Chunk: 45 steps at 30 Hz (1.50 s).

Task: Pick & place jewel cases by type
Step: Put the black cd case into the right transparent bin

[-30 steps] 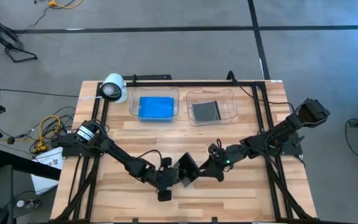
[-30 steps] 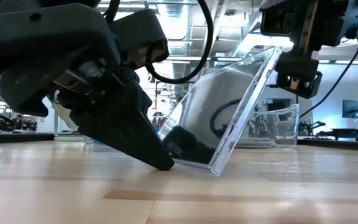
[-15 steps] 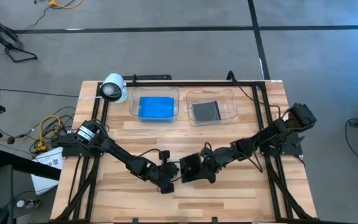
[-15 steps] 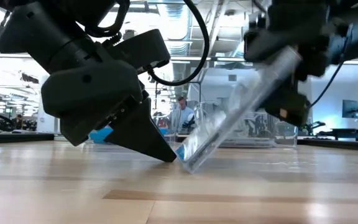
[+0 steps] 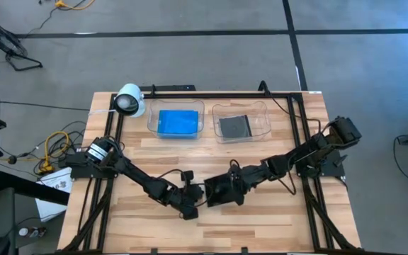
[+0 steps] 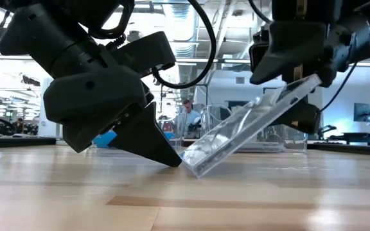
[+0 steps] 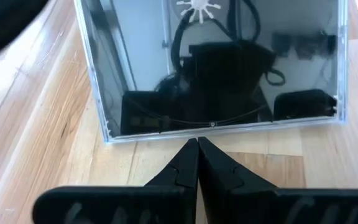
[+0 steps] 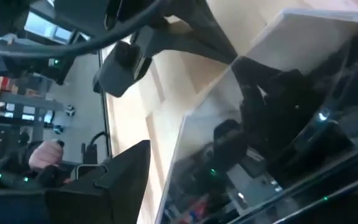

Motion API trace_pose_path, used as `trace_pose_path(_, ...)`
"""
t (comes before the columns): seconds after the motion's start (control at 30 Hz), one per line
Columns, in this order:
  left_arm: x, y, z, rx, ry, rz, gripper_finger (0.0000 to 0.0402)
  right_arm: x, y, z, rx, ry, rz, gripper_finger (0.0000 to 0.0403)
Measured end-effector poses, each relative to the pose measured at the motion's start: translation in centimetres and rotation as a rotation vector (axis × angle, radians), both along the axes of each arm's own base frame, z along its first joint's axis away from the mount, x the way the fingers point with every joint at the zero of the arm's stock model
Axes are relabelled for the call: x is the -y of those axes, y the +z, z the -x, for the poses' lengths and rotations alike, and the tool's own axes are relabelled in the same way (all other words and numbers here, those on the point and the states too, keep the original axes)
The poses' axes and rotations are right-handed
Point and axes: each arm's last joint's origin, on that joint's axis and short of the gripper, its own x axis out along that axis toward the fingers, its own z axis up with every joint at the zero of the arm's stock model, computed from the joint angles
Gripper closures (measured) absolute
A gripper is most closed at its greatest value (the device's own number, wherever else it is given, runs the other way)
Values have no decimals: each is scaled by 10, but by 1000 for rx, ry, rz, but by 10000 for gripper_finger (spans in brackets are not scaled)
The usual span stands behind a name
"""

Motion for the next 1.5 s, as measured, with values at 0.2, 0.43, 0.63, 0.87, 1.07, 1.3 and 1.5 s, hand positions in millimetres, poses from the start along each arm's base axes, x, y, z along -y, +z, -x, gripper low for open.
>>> trace_pose_path(0.2,1,0,0,-5,-11,4,402,1,-1,1,-15,-17,15,185)
trace_pose_path(0.43,1,0,0,-8,-16,9,401,1,-1,1,-14,-13,21,248)
trace_pose_path(0.63,1,0,1,-8,-19,13,401,1,-2,1,-15,-12,22,289)
trace_pose_path(0.87,4,0,2,2,-14,9,401,3,-8,5,-100,-44,44,312)
trace_pose_path(1.07,6,0,2,15,-14,6,401,4,-9,6,-116,-72,63,325)
trace_pose_path(1.3,7,0,3,16,-14,3,401,4,-9,6,-103,-110,99,328)
trace_pose_path(1.5,11,0,5,21,-21,-4,401,5,-9,6,-92,-139,137,329)
